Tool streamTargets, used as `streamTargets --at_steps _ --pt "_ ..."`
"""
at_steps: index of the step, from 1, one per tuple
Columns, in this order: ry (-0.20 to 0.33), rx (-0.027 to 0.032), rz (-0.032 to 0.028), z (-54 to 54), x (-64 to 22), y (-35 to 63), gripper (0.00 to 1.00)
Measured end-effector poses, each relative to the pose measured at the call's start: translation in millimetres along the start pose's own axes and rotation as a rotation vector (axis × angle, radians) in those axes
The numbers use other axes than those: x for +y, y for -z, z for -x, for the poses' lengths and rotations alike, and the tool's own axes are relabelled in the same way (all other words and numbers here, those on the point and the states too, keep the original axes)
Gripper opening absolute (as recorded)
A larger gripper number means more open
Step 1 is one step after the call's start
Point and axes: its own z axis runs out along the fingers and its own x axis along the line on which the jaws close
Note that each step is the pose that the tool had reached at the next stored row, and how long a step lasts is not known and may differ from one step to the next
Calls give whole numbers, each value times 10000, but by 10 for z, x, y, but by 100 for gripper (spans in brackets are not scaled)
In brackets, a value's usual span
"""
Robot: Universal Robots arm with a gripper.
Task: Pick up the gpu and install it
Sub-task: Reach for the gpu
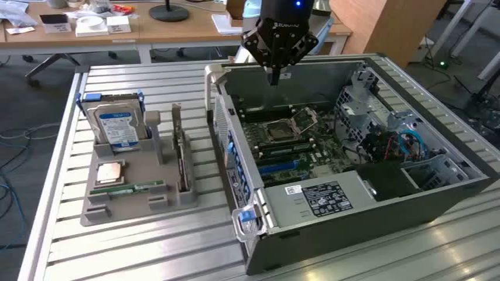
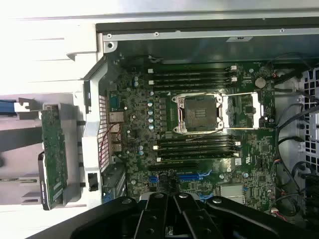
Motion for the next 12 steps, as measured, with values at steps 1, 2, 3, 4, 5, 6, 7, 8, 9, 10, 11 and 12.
streamTargets --at_steps 1,2,3,4,5,6,7,8,9,10,11,12 --pt "0 0 0 0 0 0 11" --pt "0 0 0 0 0 0 11" --pt "0 0 0 0 0 0 11" --pt "0 0 0 0 0 0 11" --pt "0 -1 1 -1 0 0 11" --pt "0 -1 1 -3 0 -1 11" --pt "-2 -1 2 -7 0 -1 11" --pt "-2 -1 1 -10 -1 0 11" --pt "-1 -1 1 -15 -1 0 11" --pt "-1 0 1 -21 -2 0 11" --pt "-1 0 0 -27 -2 1 11" --pt "-1 0 0 -32 -2 1 11"
